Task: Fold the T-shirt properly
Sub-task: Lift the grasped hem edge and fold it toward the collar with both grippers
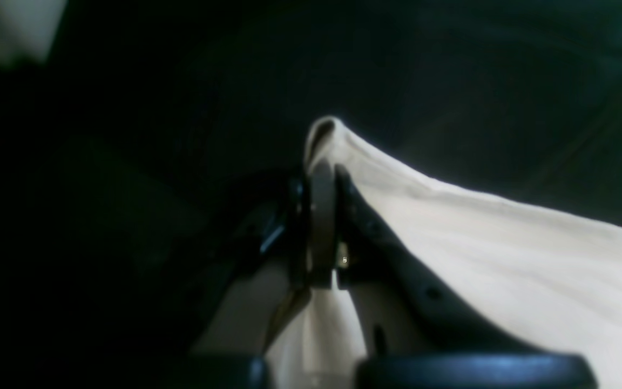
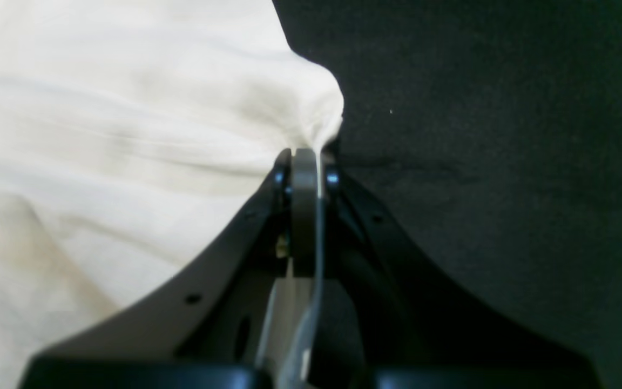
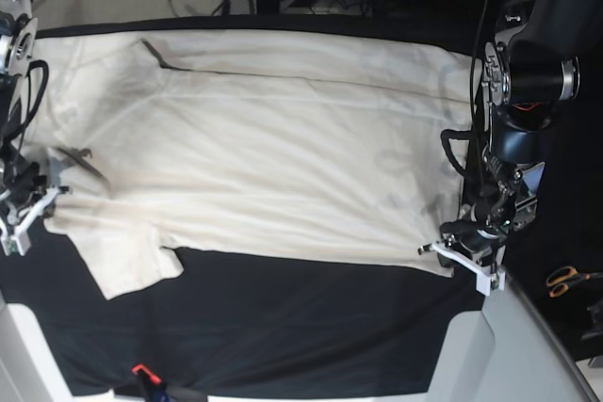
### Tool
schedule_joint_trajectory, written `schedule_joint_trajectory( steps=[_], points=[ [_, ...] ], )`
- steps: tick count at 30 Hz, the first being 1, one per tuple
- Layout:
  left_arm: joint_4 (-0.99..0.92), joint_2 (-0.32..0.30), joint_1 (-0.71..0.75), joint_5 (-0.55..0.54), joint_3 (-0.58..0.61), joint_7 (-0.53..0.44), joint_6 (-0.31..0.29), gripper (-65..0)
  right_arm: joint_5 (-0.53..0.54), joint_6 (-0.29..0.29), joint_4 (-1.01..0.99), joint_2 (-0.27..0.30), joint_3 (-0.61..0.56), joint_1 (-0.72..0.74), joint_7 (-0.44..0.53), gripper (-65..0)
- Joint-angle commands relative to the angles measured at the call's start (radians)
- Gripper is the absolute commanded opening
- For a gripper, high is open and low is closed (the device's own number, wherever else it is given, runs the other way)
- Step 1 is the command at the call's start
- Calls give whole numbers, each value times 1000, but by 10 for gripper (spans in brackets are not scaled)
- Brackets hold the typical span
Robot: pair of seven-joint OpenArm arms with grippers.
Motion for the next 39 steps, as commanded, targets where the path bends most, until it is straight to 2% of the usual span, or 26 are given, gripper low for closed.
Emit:
schedule_joint_trajectory(
  steps=[1, 6, 15, 23, 27, 31, 35, 39],
  points=[
    [39, -27, -20, -14, 5, -9, -1, -650, 12, -1, 38, 26, -26, 30, 21, -650],
    [139, -30, 14, -9, 1, 26, -1, -650, 12, -10, 75, 26, -106, 26, 21, -650],
    [275, -32, 128, -14, -7, 52, -1, -650, 10, -8, 122, 29, -115, 27, 21, -650],
    [347, -42, 164, -17, -7, 54, -1, -650, 10, -1, 122, 49, -116, 27, 26, -650],
    [352, -42, 177, -18, -9, 55, -1, -650, 10, -1, 121, 72, -146, 12, 87, -650],
    [399, -42, 203, -18, -9, 55, -1, -650, 10, -1, 122, 87, -208, 0, 95, -650],
    [458, -44, 229, -18, -9, 58, -1, -650, 10, -1, 122, 103, -241, -25, 174, -650],
    [508, -44, 263, -12, -9, 100, -1, -650, 10, -2, 122, 118, -277, -43, 174, -650]
  ],
)
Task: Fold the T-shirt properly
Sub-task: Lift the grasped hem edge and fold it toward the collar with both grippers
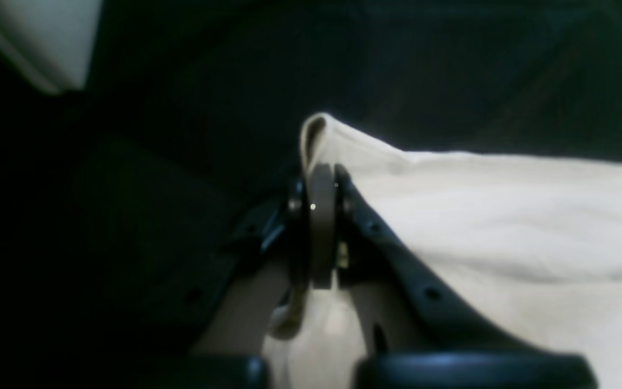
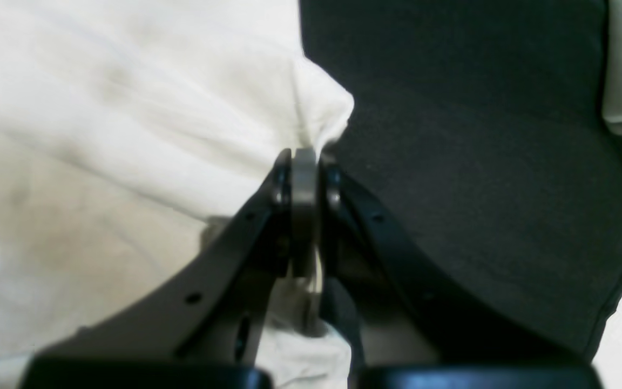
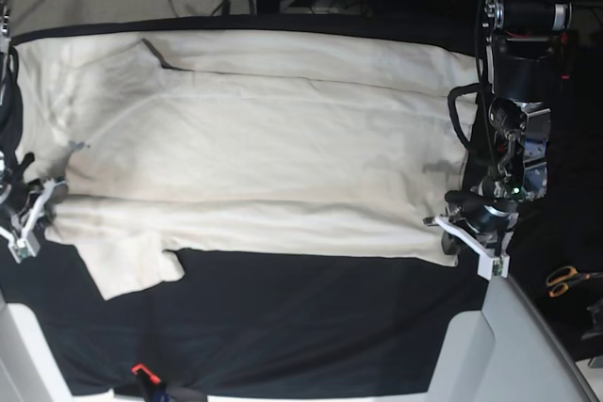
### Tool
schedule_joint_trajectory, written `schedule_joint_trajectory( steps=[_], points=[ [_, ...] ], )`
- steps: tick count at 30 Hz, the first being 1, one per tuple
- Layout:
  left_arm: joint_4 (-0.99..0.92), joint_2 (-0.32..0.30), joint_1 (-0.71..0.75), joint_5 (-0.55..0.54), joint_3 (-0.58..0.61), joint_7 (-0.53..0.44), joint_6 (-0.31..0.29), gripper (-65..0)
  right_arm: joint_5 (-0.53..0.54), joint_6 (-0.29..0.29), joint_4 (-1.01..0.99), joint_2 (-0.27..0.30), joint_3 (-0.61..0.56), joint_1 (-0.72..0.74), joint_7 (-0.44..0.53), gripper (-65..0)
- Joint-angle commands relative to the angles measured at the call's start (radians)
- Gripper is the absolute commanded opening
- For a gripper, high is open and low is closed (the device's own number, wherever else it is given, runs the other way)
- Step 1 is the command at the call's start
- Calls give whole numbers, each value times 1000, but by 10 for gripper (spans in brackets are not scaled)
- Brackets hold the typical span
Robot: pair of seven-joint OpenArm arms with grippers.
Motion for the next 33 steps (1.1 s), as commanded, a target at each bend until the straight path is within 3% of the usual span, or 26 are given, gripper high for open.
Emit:
schedule_joint_trajectory(
  steps=[1, 9, 16, 20, 24, 33],
  points=[
    [35, -16, -6, -13, -4, -18, -5, -650, 9, -3, 17, 27, -5, 11, 20, -650],
    [124, -16, 57, -7, -4, -12, -5, -650, 9, -3, 43, 27, -9, -25, 29, -650],
    [215, -50, 111, -9, -14, 72, -5, -650, 13, -3, 162, 27, -6, -89, -103, -650],
    [266, -53, 144, -13, -90, 117, -5, -650, 13, -3, 242, 20, 26, -132, -153, -650],
    [287, -56, 175, -6, -106, 123, -6, -650, 13, -3, 274, 18, 86, -149, -187, -650],
    [287, -56, 230, -6, -104, 123, -8, -650, 15, -3, 322, 18, 89, -183, -284, -650]
  ],
)
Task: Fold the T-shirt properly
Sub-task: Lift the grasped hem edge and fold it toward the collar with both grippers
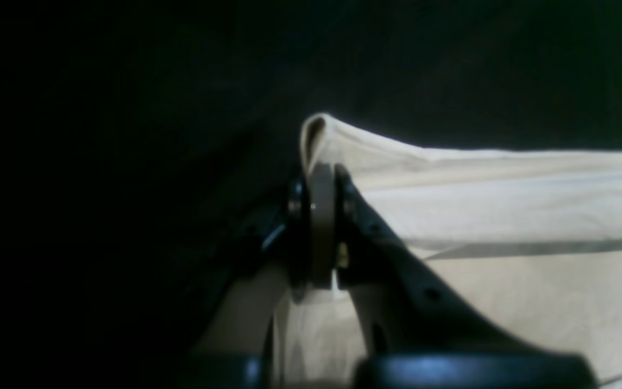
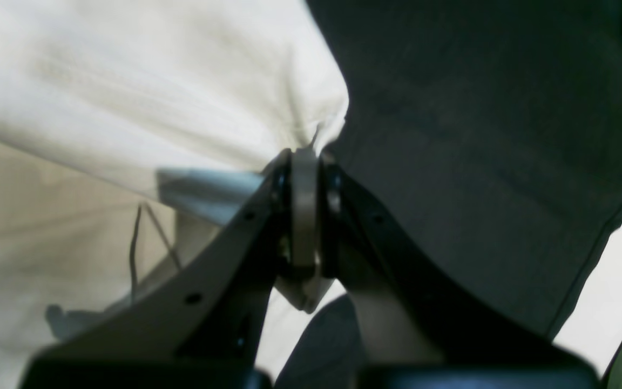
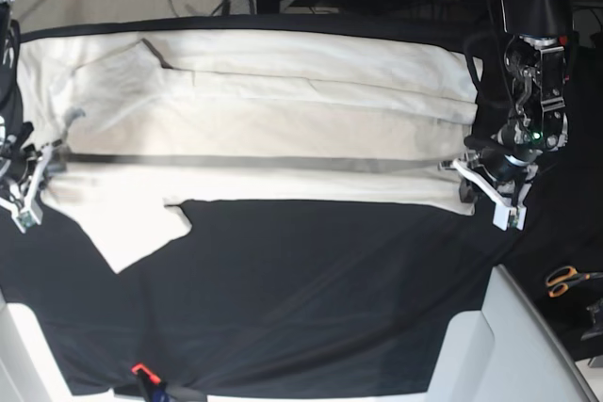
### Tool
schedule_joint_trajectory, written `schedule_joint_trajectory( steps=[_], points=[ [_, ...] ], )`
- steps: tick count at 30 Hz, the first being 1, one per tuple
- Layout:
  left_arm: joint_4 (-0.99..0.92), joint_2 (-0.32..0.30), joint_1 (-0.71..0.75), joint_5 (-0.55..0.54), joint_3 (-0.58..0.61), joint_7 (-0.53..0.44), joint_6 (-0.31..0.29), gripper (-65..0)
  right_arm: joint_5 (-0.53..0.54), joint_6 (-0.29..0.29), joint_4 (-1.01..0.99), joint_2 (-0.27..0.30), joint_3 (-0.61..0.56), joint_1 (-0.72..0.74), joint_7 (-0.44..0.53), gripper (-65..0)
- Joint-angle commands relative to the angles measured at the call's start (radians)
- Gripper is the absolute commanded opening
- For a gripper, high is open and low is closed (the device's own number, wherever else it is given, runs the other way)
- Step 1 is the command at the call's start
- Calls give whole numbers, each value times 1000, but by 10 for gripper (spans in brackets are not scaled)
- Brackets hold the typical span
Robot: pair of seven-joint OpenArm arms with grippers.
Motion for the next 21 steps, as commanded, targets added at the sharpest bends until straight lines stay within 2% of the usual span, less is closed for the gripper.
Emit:
schedule_joint_trajectory(
  steps=[1, 4, 9, 13, 21],
  points=[
    [20, -18, -8, -8, -4, -21, 7, -650, 0, -10, 26, 26, 9, 13, 0, -650],
    [44, -18, 2, -8, -10, -21, 7, -650, 0, -10, 66, 24, 16, -16, -28, -650],
    [106, -20, 48, -8, -4, -19, 7, -650, -3, -8, 131, -5, 103, -57, -85, -650],
    [138, -20, 88, -8, -4, 34, 7, -650, -3, -8, 131, -9, 109, -79, -112, -650],
    [135, -18, 143, 7, -6, 37, 7, -650, -4, -14, 124, -59, 115, -97, -145, -650]
  ],
)
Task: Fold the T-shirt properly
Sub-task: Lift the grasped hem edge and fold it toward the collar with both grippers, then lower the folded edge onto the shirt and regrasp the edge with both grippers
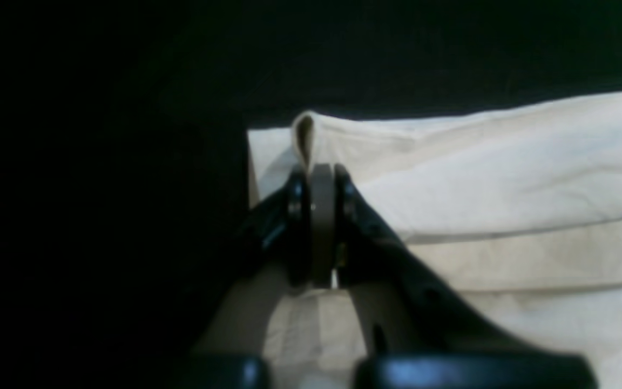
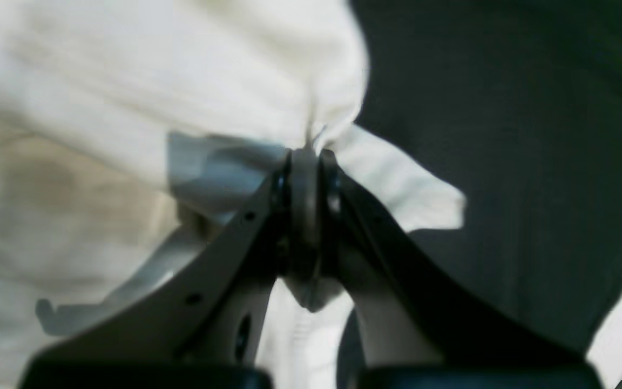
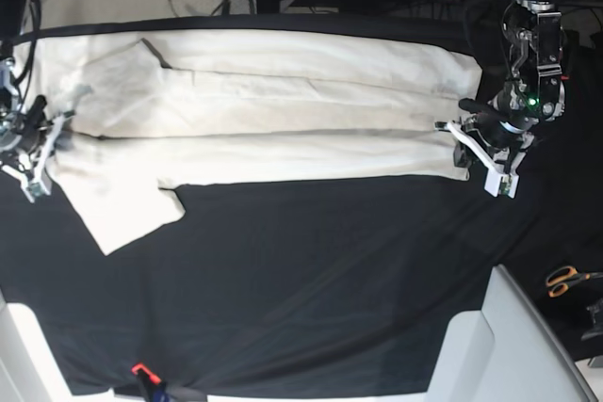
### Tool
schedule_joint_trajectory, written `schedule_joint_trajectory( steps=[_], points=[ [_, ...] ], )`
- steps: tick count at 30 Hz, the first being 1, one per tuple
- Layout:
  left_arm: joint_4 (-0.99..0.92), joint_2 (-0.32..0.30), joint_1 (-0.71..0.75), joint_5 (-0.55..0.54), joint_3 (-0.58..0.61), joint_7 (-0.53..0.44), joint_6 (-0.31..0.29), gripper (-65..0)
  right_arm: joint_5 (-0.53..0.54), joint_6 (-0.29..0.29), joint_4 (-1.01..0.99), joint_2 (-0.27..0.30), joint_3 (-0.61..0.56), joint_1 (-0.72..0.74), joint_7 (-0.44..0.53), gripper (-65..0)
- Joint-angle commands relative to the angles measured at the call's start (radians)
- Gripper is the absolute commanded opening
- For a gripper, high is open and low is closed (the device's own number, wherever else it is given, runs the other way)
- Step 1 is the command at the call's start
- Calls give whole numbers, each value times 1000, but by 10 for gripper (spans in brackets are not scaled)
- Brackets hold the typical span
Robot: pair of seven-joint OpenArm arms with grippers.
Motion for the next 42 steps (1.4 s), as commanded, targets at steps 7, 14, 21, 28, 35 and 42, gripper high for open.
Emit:
schedule_joint_trajectory(
  steps=[7, 14, 21, 28, 35, 42],
  points=[
    [0, 57, -5, 209, -5, -19, 7, -650, 5, -13, 72, -2, 78, 21, -47, -578],
    [0, 82, -5, 226, -5, -19, 7, -650, 5, -5, 328, -17, 145, 10, -169, -294],
    [0, 82, -5, 226, -11, -19, 5, -650, 6, -2, 78, -13, 41, 239, -98, -272],
    [-3, 82, -5, 226, -13, -19, 5, -650, 6, -9, -503, -16, -106, 478, 295, -272],
    [-3, 79, -5, 226, -14, -19, 5, -650, 6, -92, -853, -14, -138, 581, 563, -269],
    [-1, 80, -5, 226, -16, -21, 5, -650, 5, -89, -878, -39, -183, 556, 566, -273]
  ],
)
